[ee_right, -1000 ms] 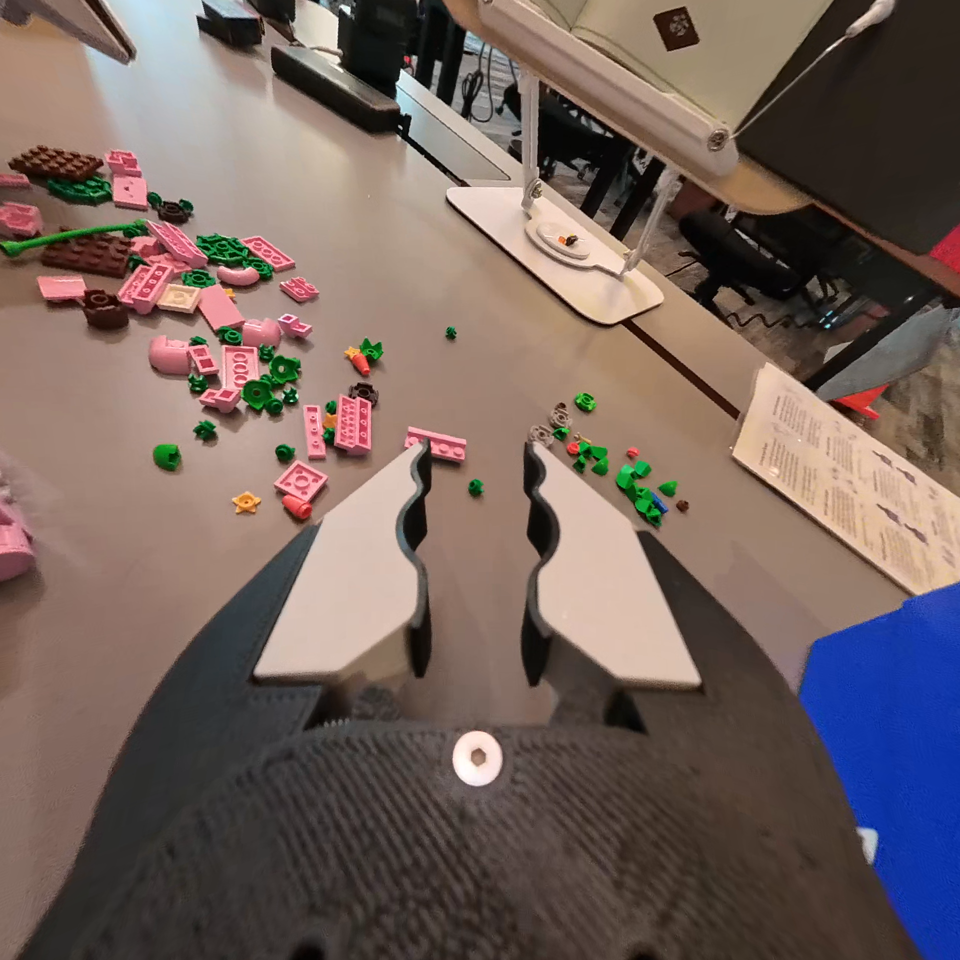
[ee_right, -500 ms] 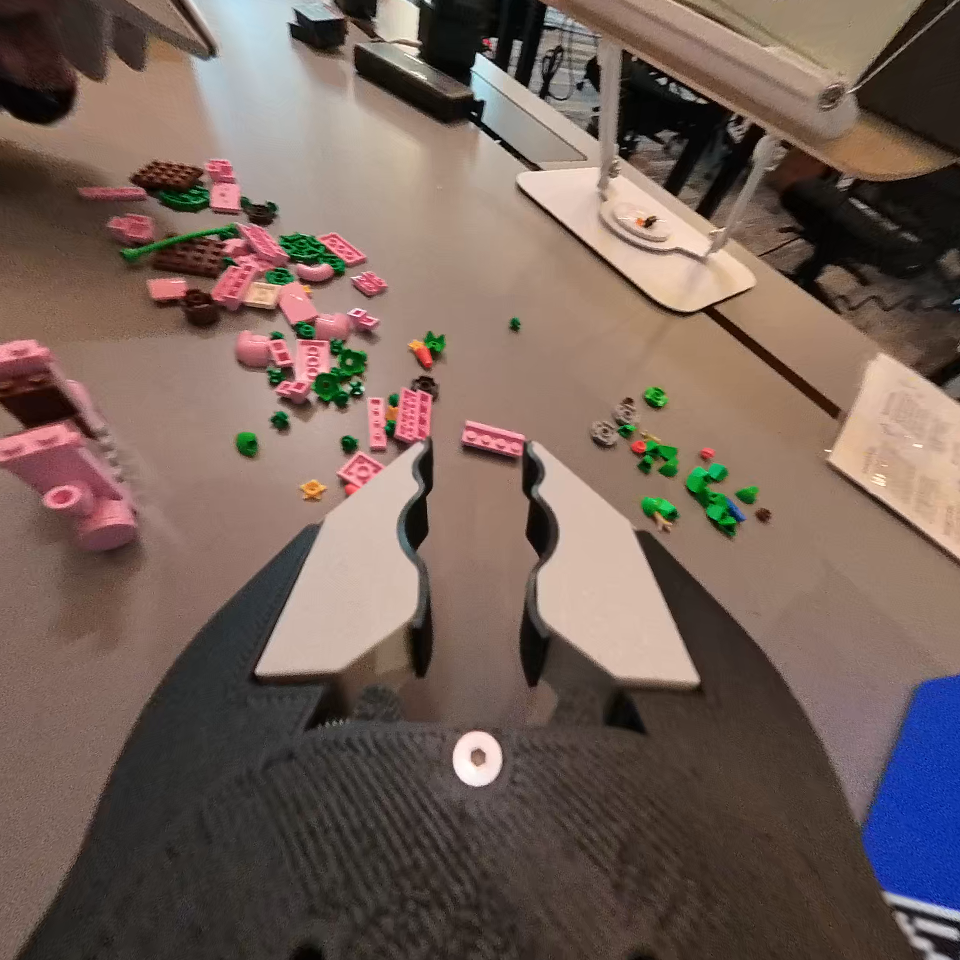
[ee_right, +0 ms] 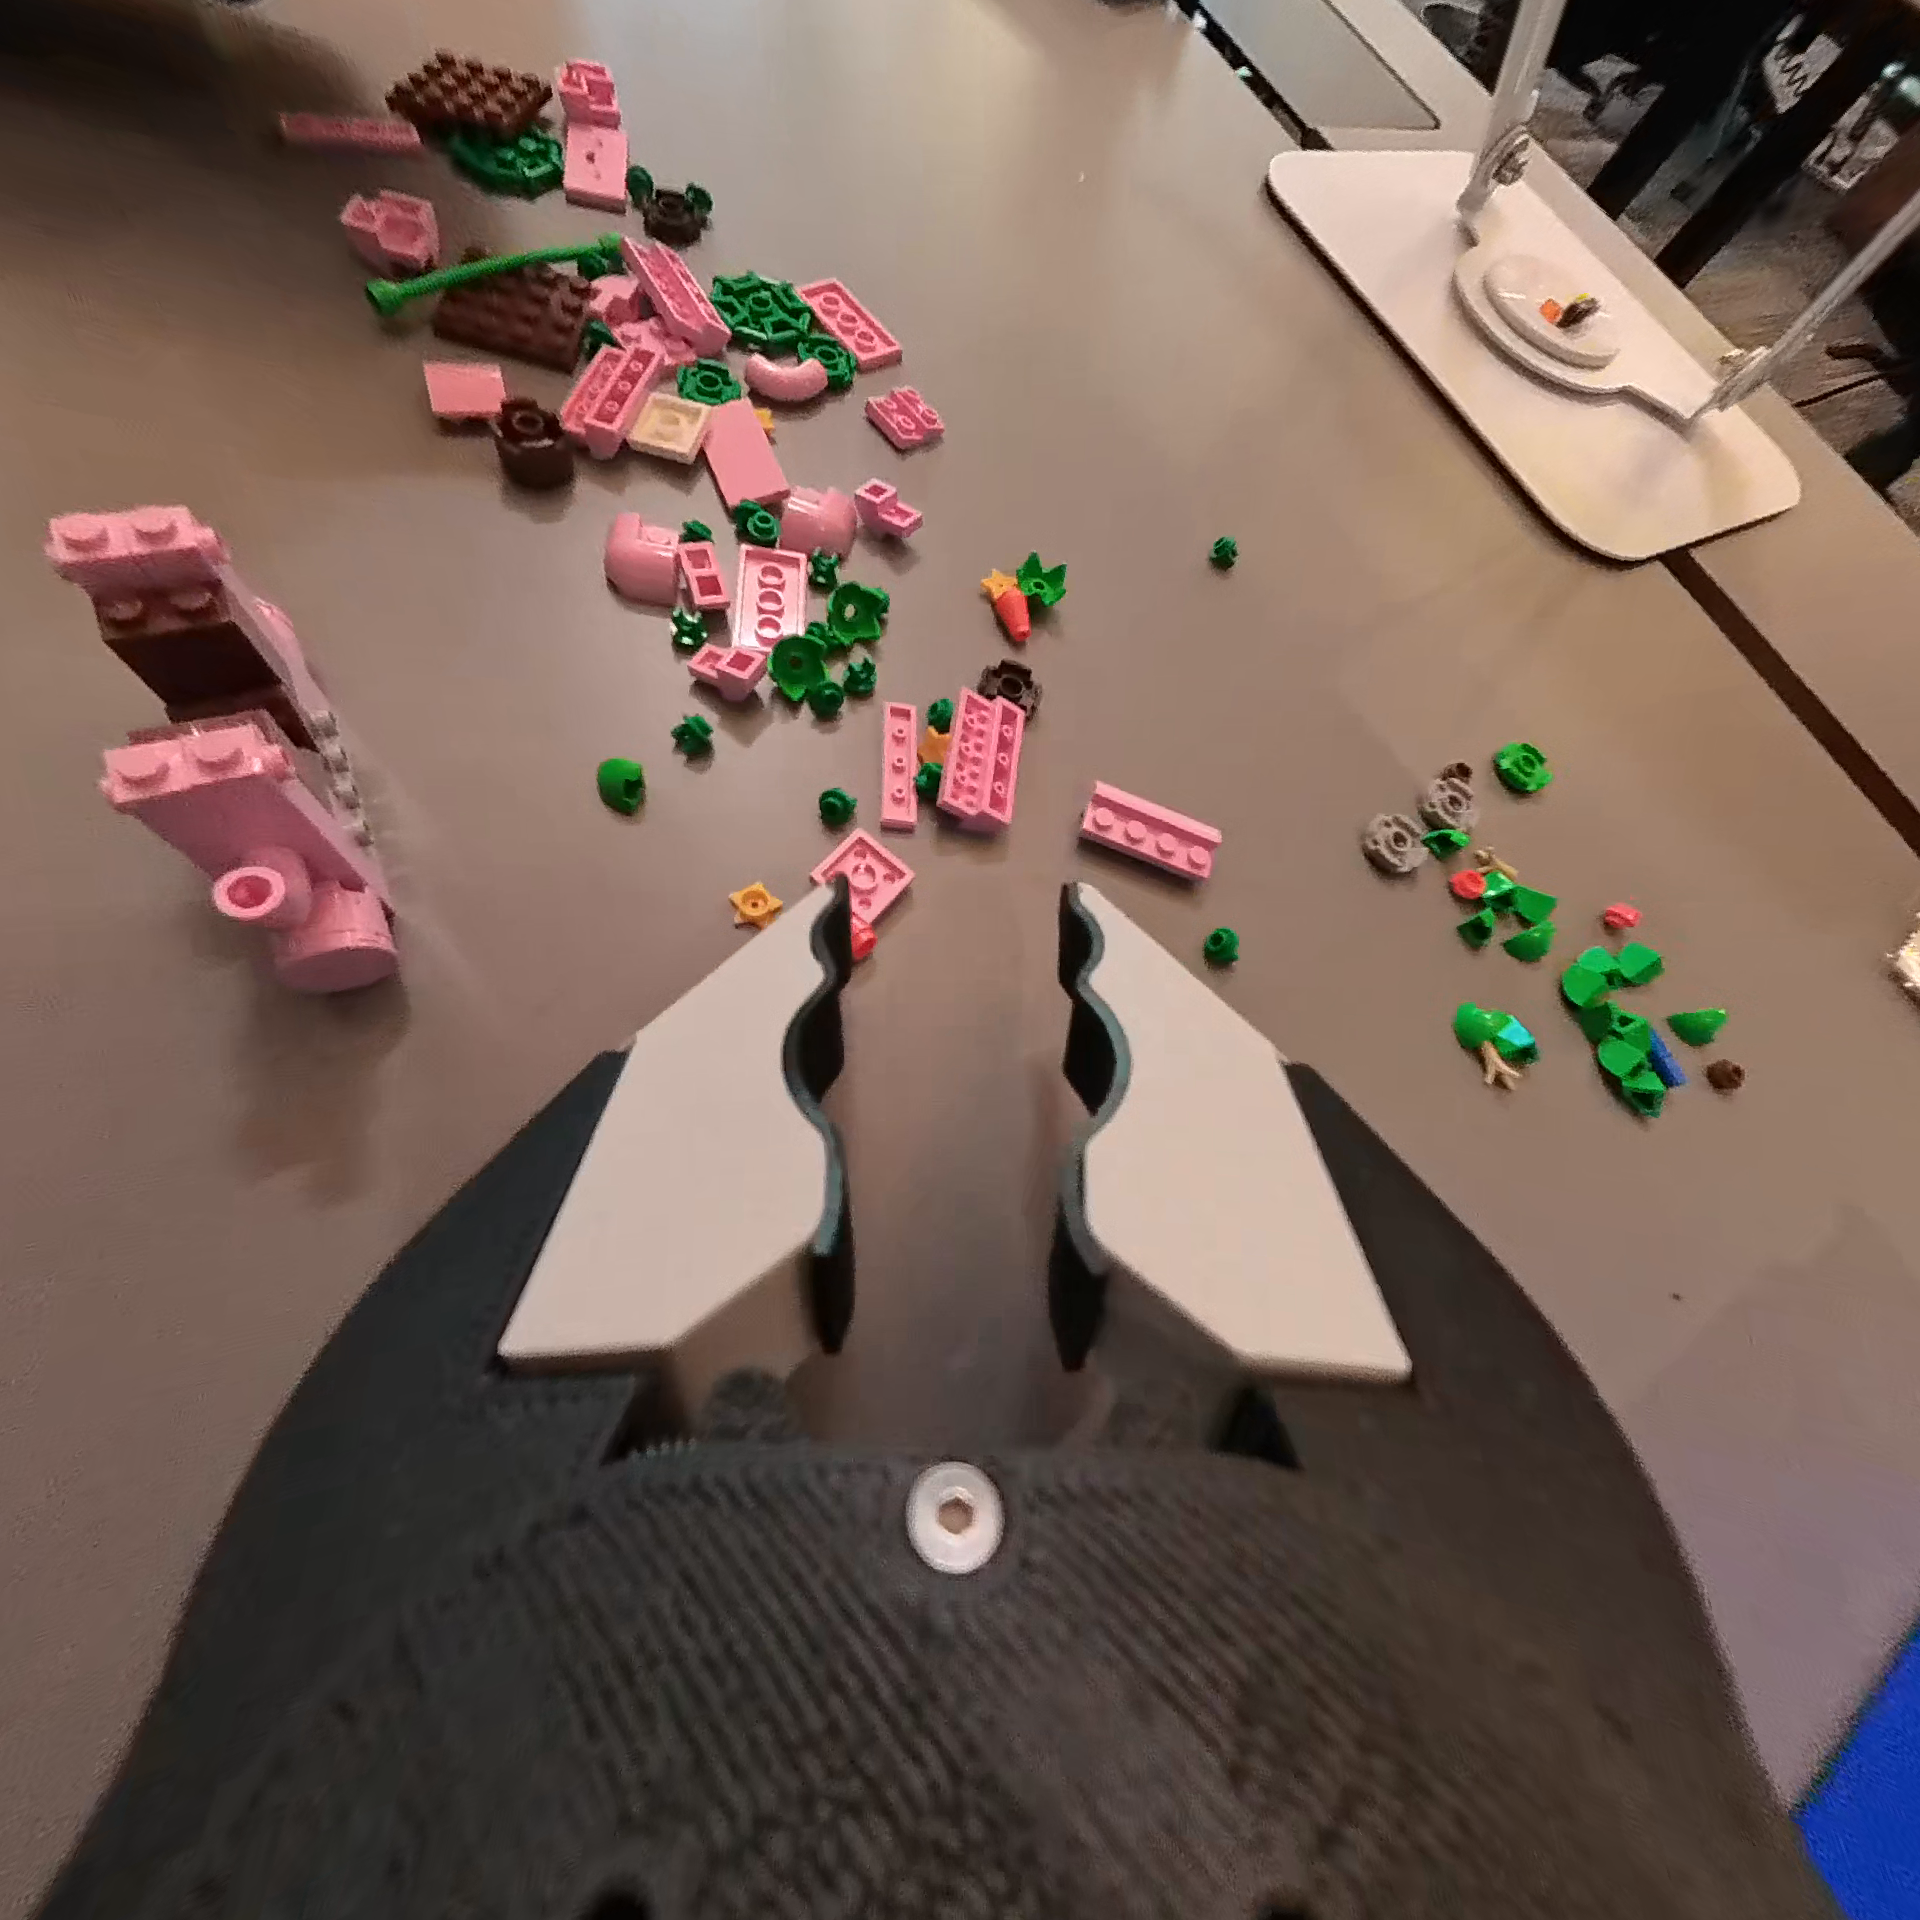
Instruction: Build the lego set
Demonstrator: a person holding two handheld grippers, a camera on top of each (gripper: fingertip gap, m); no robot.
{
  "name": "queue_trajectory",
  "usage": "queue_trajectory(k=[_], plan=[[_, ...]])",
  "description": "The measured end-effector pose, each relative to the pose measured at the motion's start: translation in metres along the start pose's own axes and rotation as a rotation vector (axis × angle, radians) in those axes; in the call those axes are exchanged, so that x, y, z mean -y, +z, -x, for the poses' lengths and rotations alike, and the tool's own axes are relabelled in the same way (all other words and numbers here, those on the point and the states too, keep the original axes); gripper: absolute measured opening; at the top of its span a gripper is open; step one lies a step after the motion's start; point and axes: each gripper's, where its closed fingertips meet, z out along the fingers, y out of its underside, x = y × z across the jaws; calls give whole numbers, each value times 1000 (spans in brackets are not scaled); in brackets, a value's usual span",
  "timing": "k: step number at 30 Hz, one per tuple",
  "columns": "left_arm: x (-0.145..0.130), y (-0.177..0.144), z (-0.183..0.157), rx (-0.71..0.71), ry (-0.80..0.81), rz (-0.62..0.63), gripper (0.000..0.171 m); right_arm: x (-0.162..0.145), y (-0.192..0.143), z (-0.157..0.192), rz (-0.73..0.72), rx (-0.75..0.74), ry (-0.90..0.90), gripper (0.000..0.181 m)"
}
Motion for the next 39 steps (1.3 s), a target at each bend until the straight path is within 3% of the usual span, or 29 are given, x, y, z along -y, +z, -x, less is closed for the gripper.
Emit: queue_trajectory(k=[27,32,36,39], plan=[[-3,2,3,2,-19,11,0,1,-2,-12,-16,-34,77,37],[-33,21,0,48,25,217,8,0,-1,-12,-5,-33,70,37],[-35,43,-11,66,-4,265,8,-1,1,-11,6,-33,64,36],[-50,56,-14,66,-42,376,15,-2,2,-10,16,-34,51,36]])
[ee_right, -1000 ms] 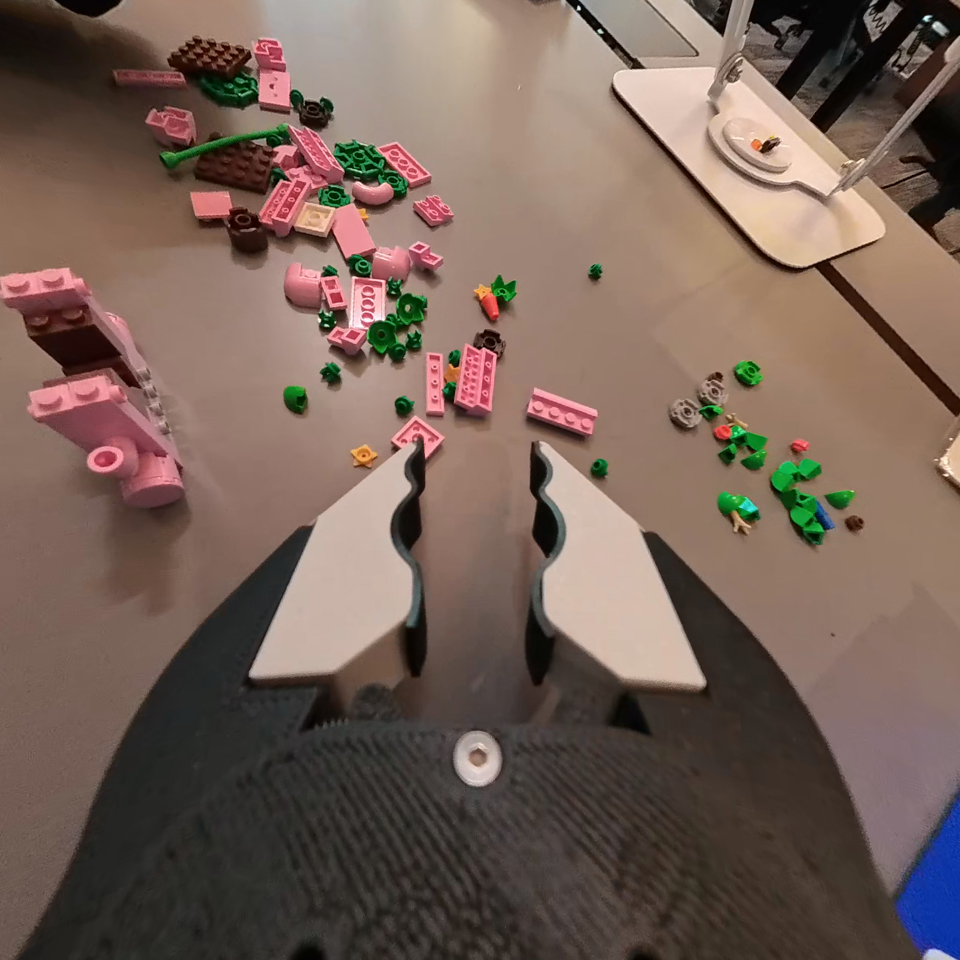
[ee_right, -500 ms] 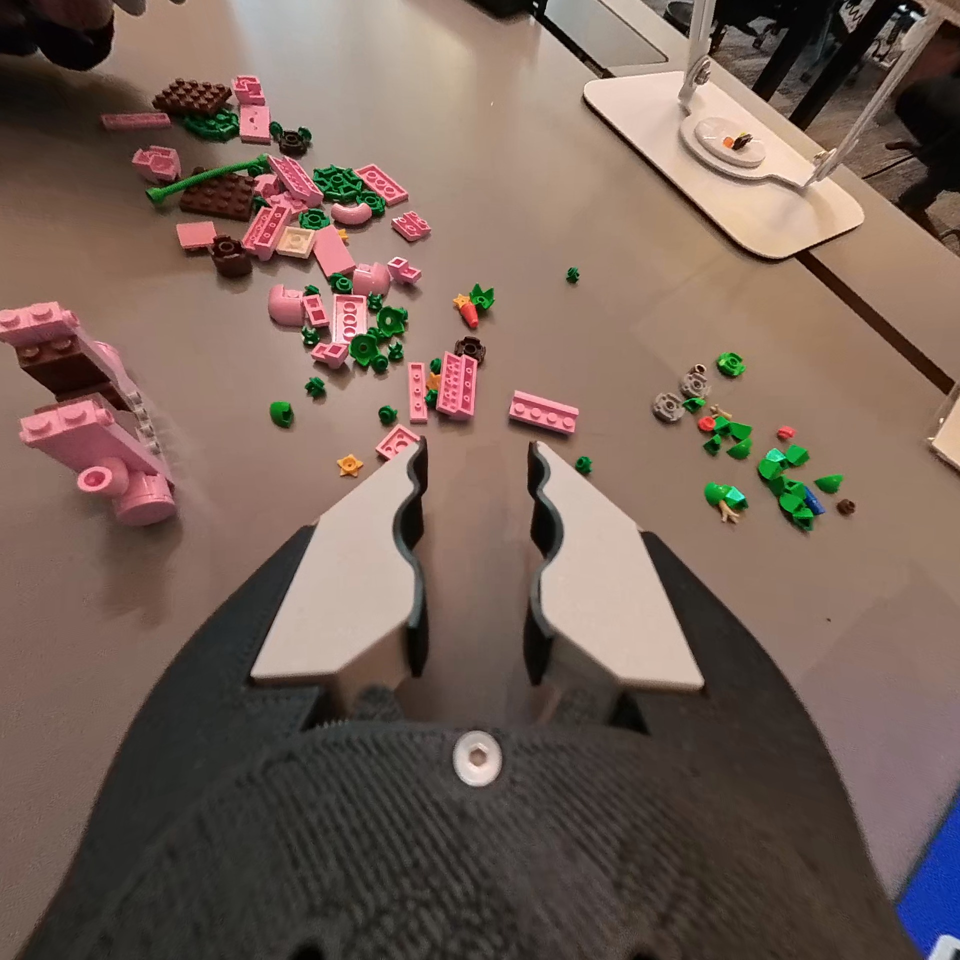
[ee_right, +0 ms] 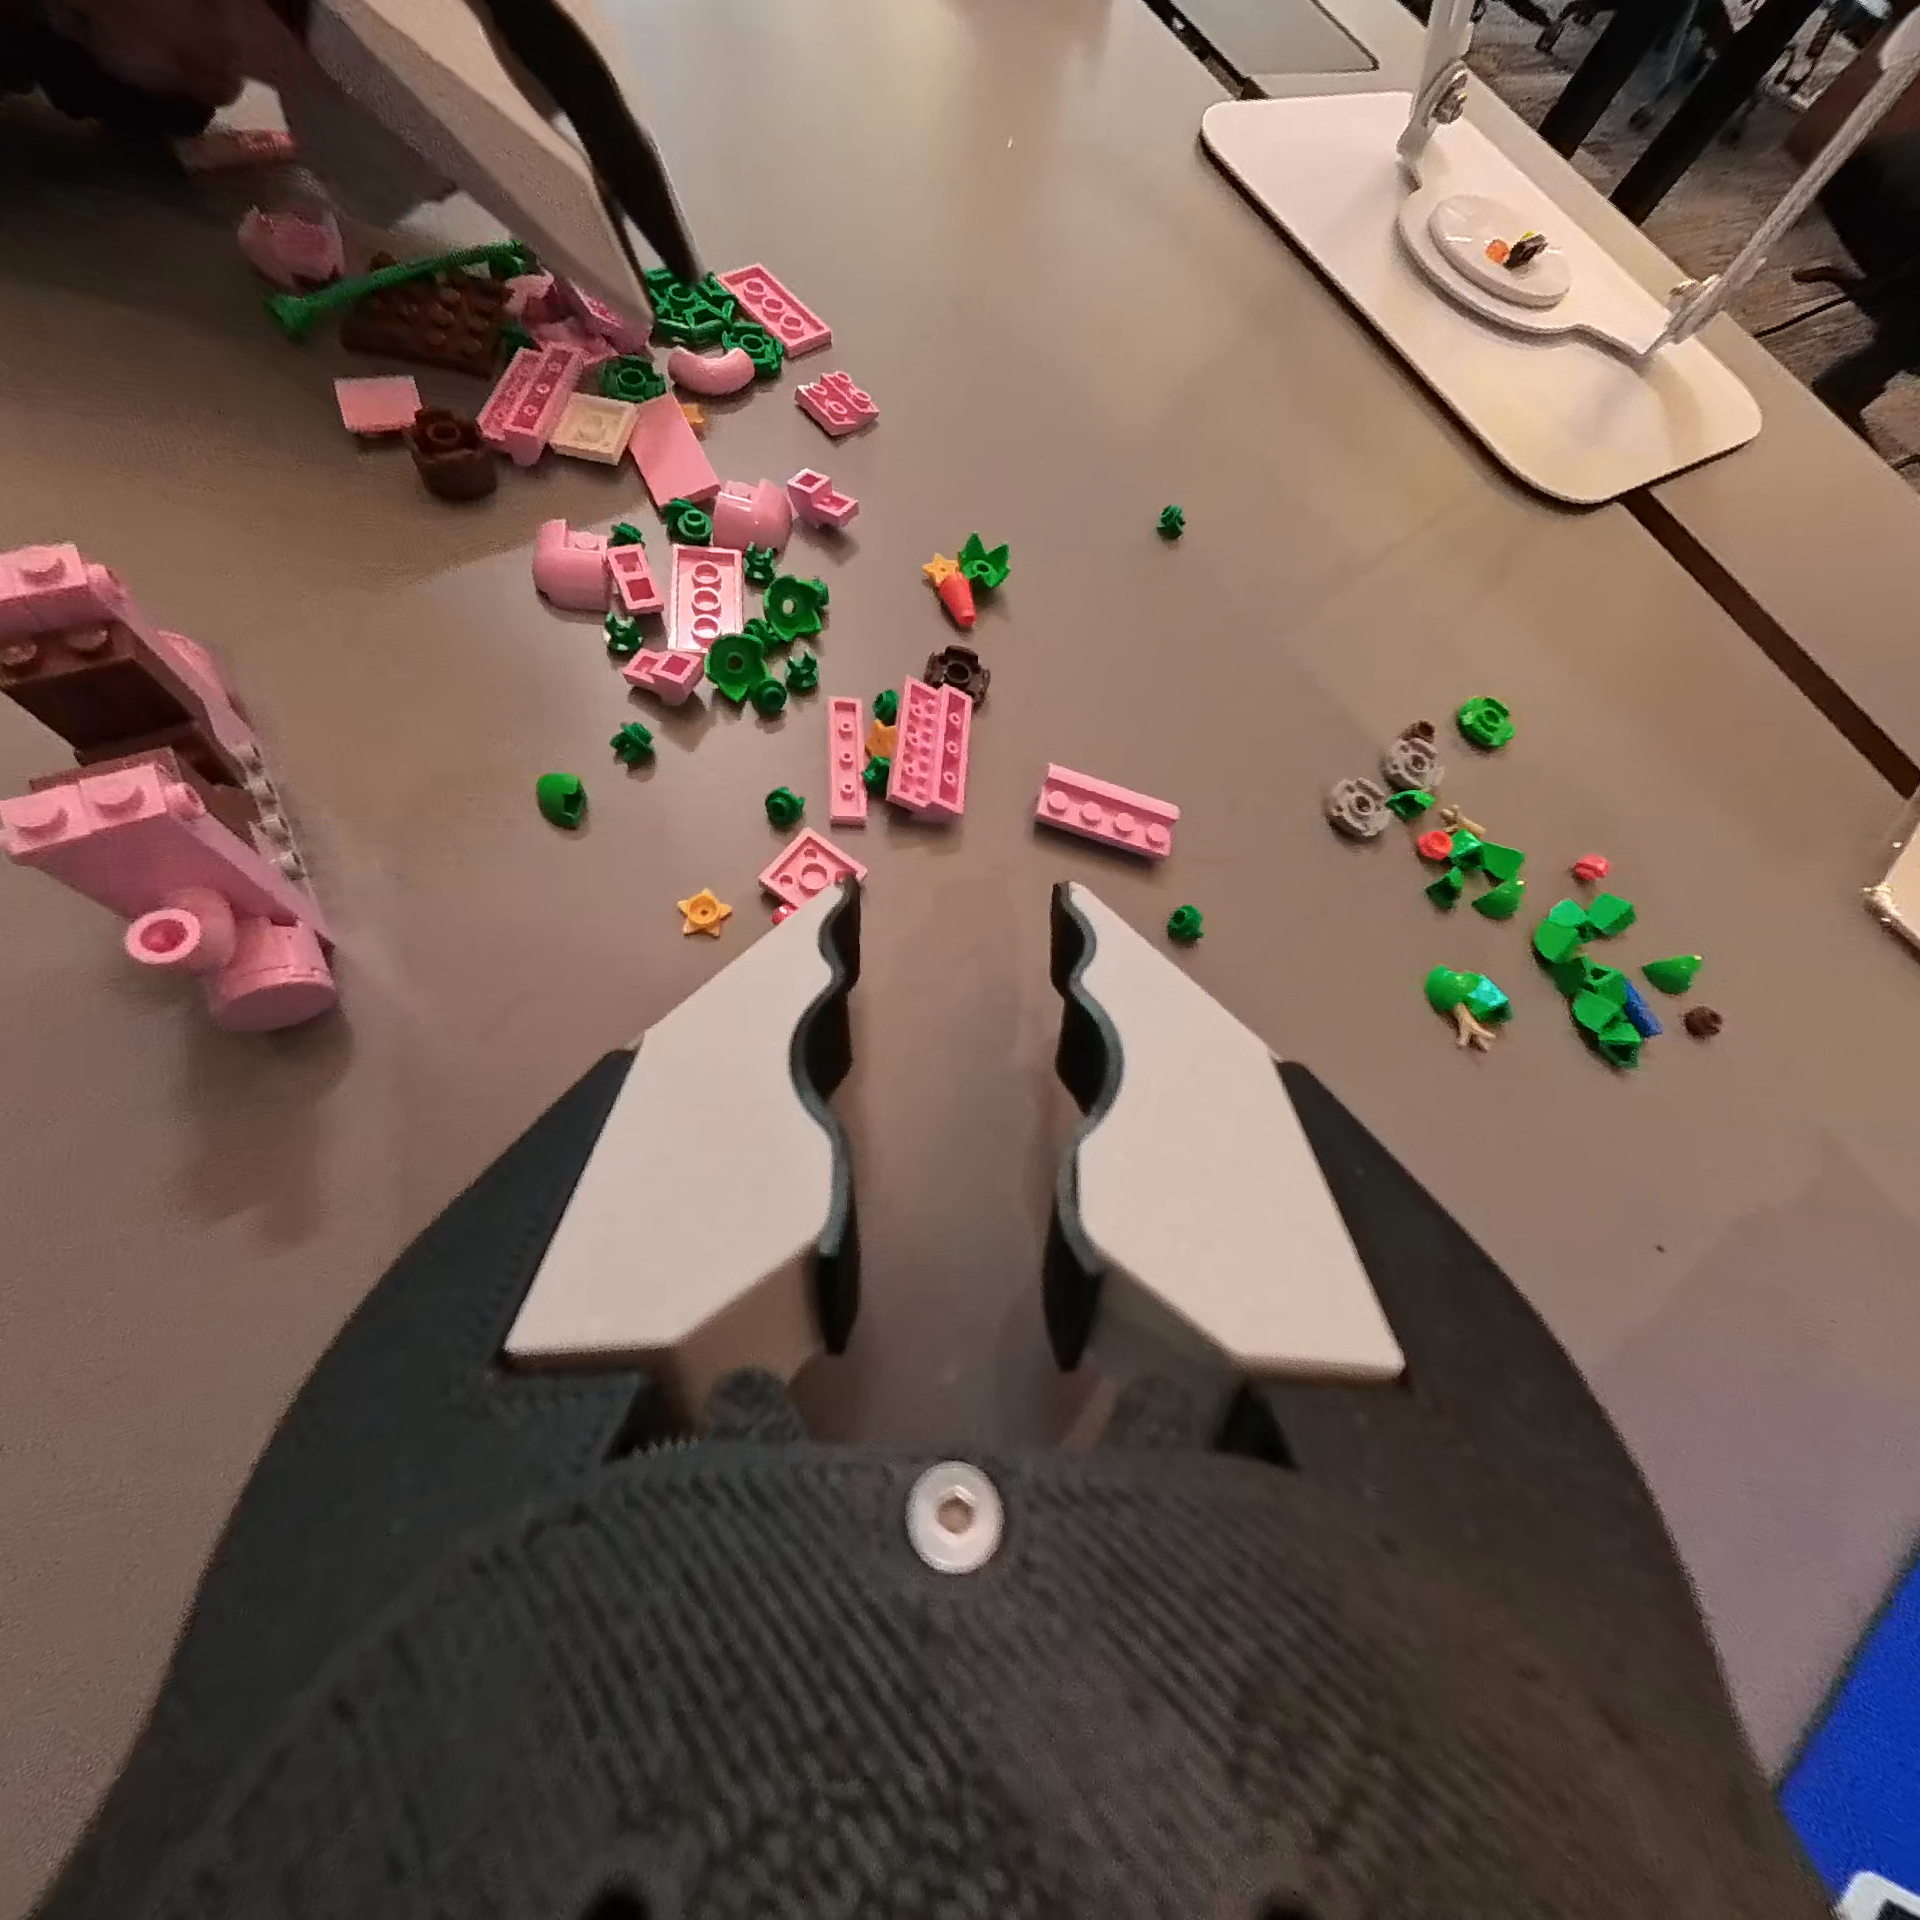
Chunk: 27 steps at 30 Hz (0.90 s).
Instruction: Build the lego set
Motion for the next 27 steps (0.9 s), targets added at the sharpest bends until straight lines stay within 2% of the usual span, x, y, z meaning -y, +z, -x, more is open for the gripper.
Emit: queue_trajectory(k=[3,10,13,17,19,21,24,27], plan=[[-8,8,8,59,-16,74,13,0,1,1,5,-3,-14,35],[-9,8,-1,-19,-42,77,4,0,1,1,4,-7,-23,35],[-1,2,-3,-19,-19,13,4,0,0,1,1,-9,-24,35],[21,-15,-10,-52,22,-154,4,3,-2,-1,-19,-22,-22,33],[34,-25,-19,-77,72,-239,4,17,-10,-3,-117,-42,-18,21],[45,-33,-33,-97,152,-313,4,46,-28,-3,-312,-42,30,13],[54,-37,-55,-68,324,-365,4,77,-51,7,-538,80,164,12],[56,-35,-75,-43,459,-375,5,80,-52,15,-544,147,207,13]])
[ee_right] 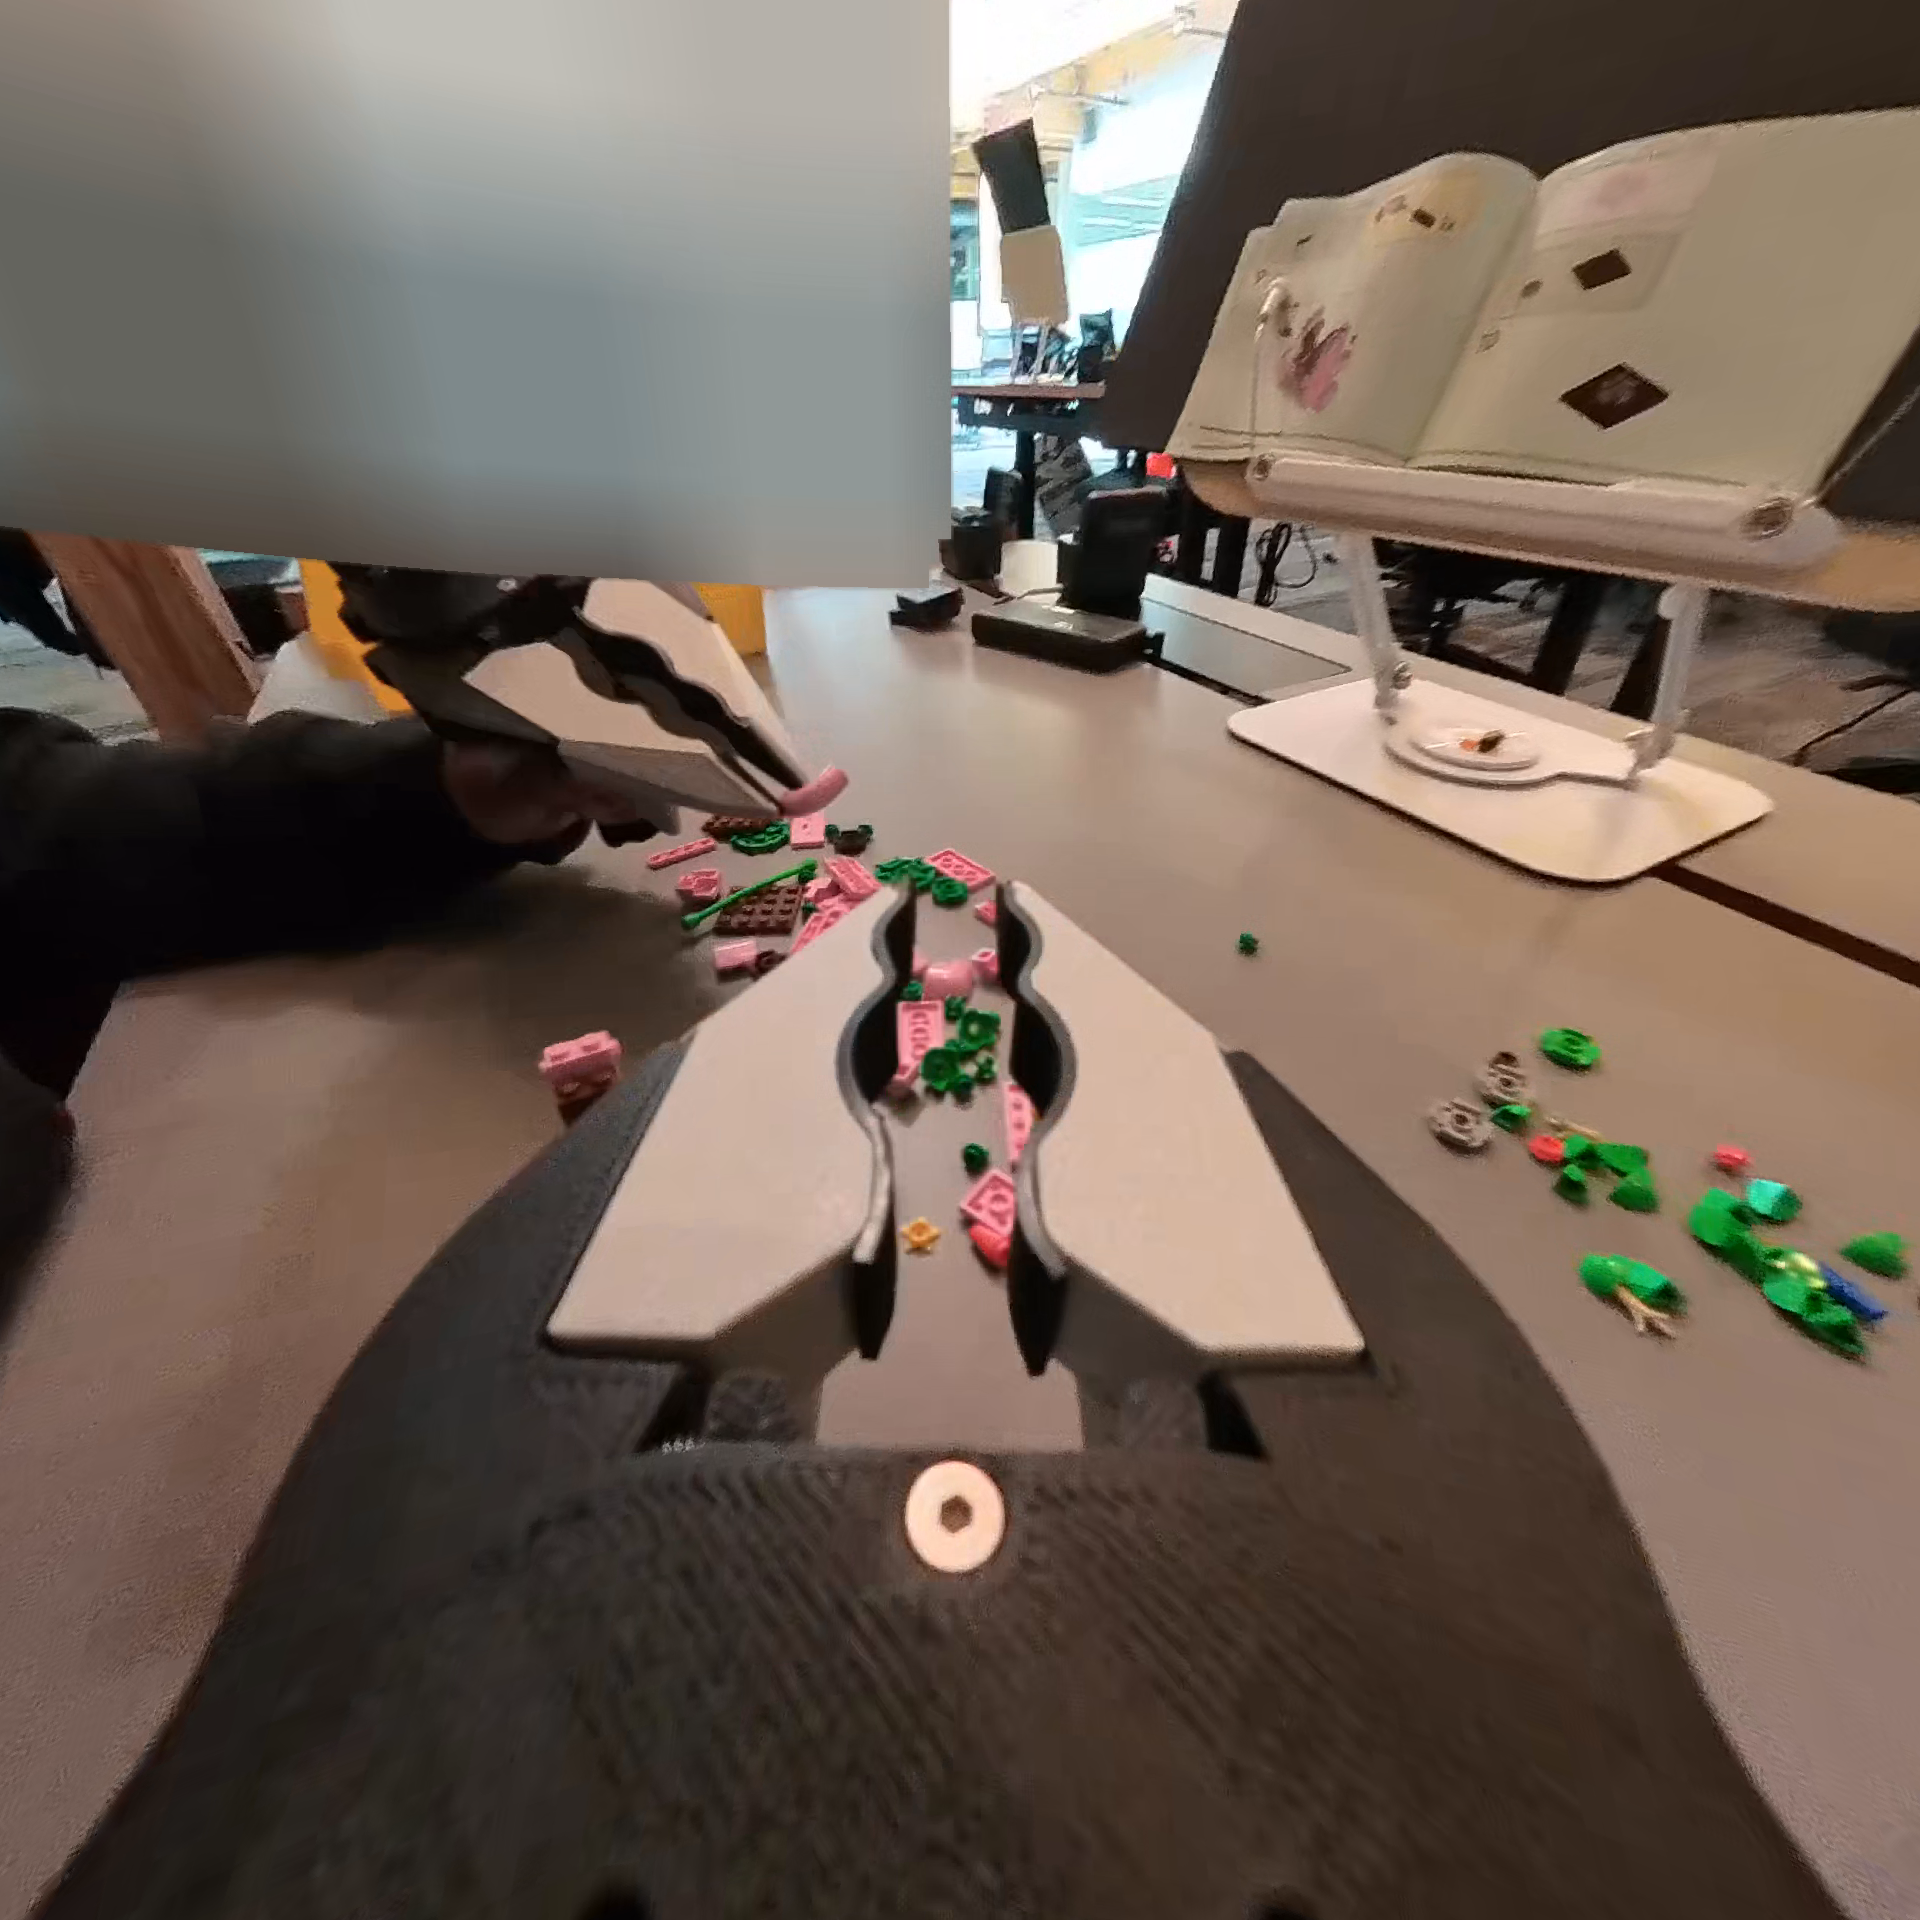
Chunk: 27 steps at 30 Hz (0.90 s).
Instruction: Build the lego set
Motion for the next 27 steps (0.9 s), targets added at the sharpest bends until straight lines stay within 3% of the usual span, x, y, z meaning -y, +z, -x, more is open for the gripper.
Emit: queue_trajectory(k=[9,16,27], plan=[[15,13,-34,-60,126,-22,5,-9,12,36,53,170,75,22],[7,16,-46,-139,108,-1,5,-12,12,33,53,179,134,24],[18,18,-69,-49,335,31,6,-5,7,49,16,299,149,25]])
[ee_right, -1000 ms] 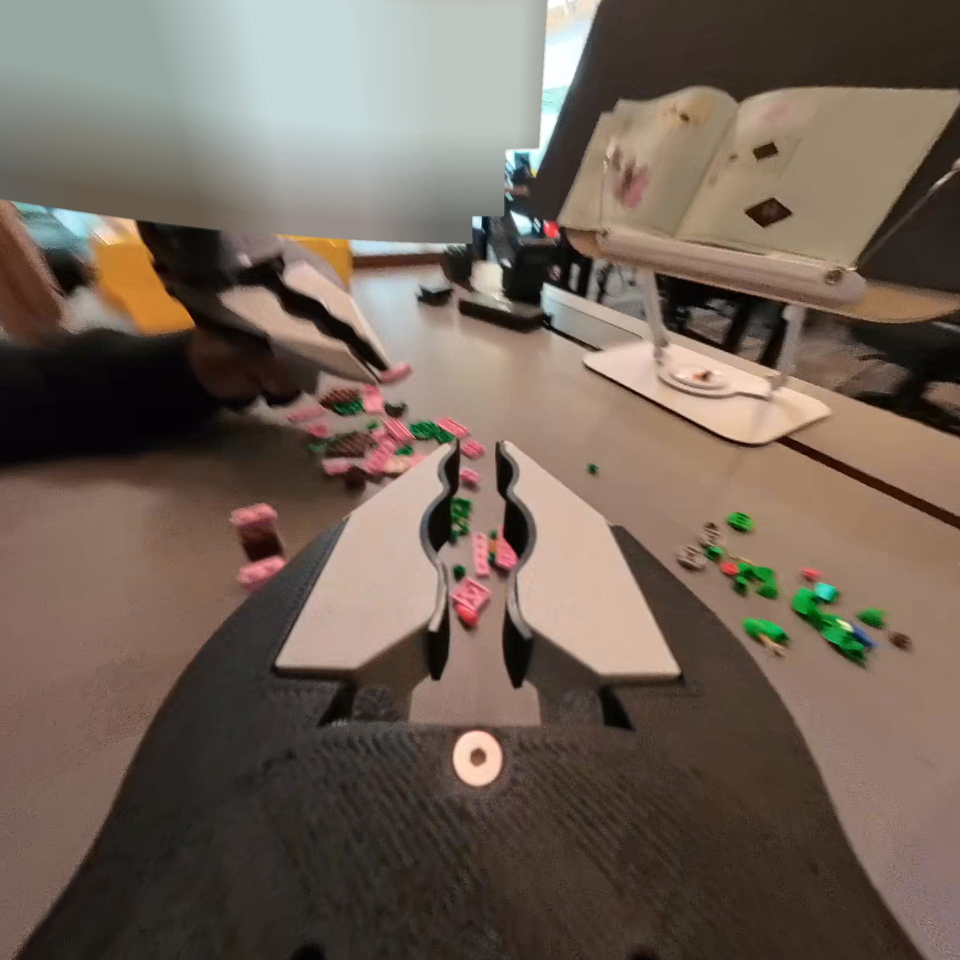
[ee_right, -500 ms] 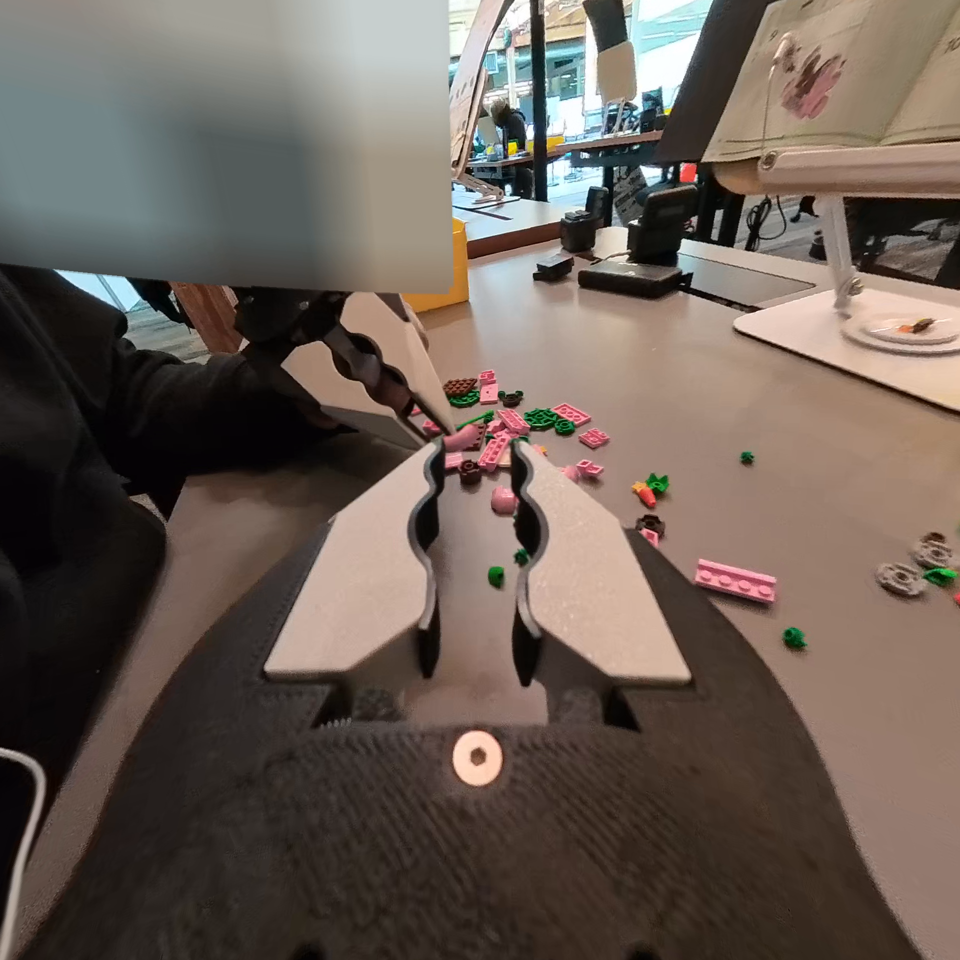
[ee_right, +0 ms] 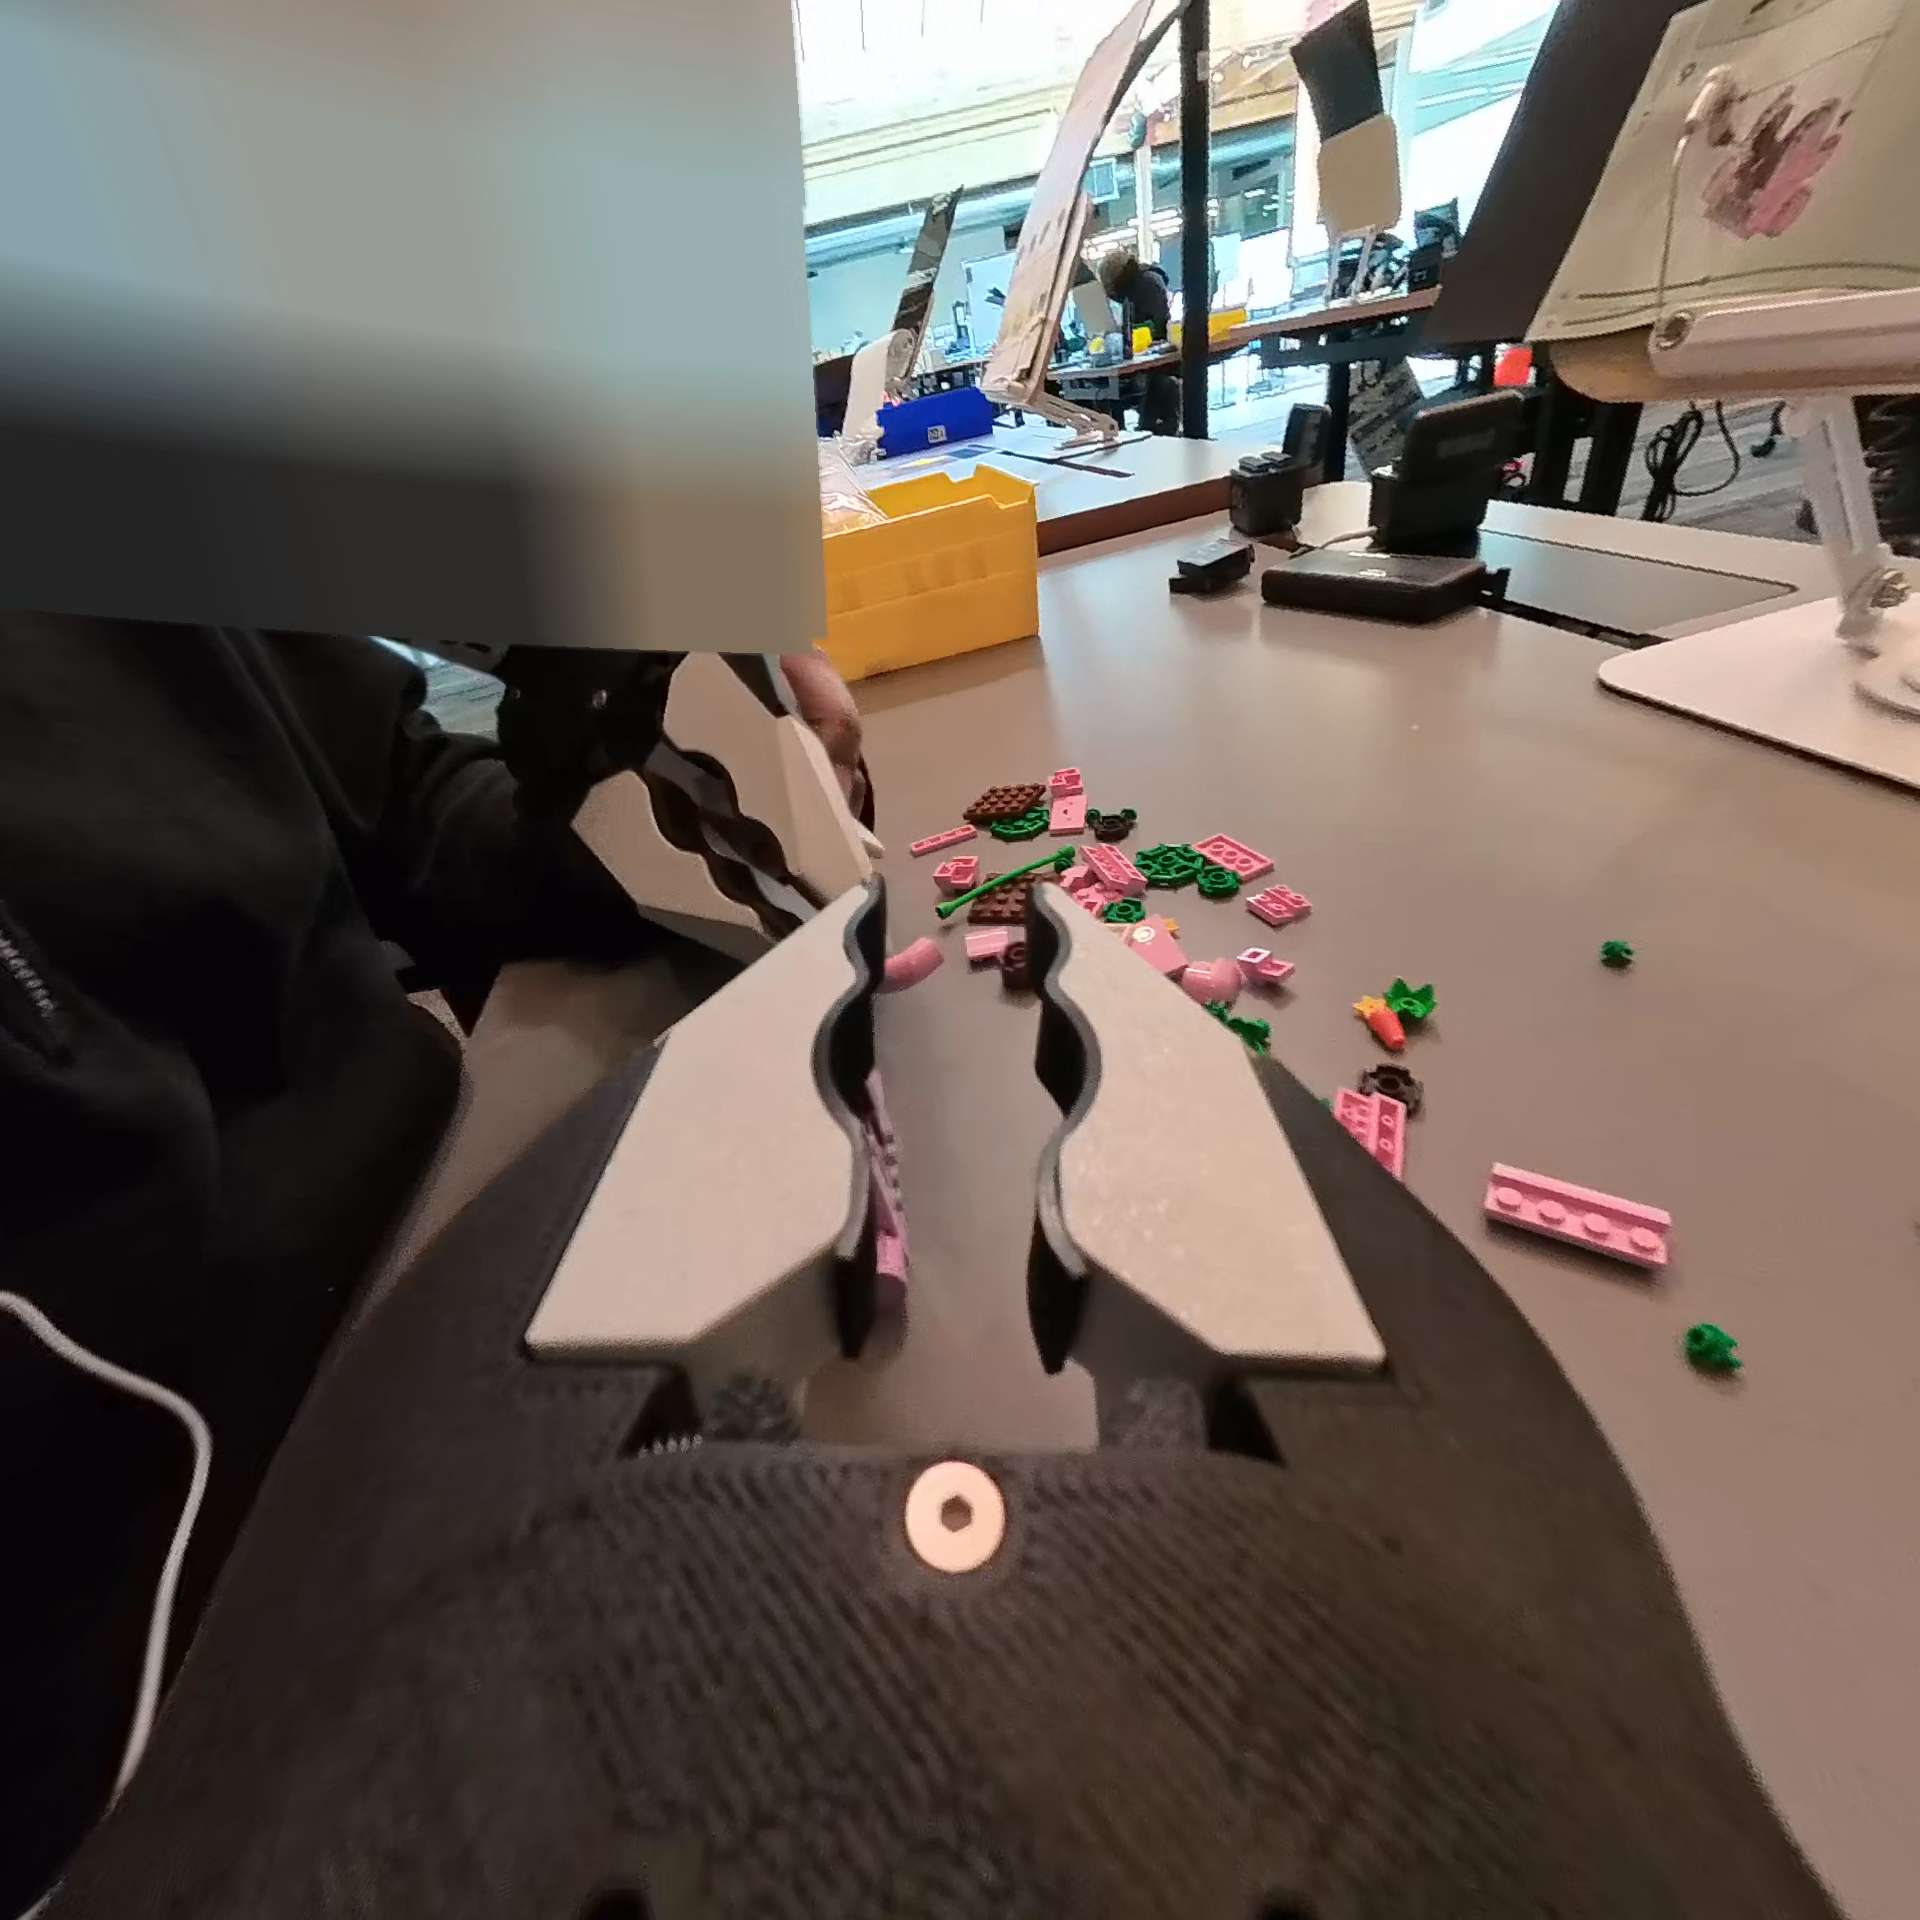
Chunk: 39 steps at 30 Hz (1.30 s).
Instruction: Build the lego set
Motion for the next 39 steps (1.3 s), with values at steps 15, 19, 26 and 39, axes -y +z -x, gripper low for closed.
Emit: queue_trajectory(k=[15,19,26,39], plan=[[4,-1,-6,36,114,5,6,-8,8,23,30,155,51,20],[4,-1,-7,37,118,3,6,-14,12,30,75,201,121,24],[5,-1,-6,47,127,-13,6,-17,14,23,89,182,209,23],[11,-5,0,88,133,-47,6,-20,14,25,99,300,440,8]])
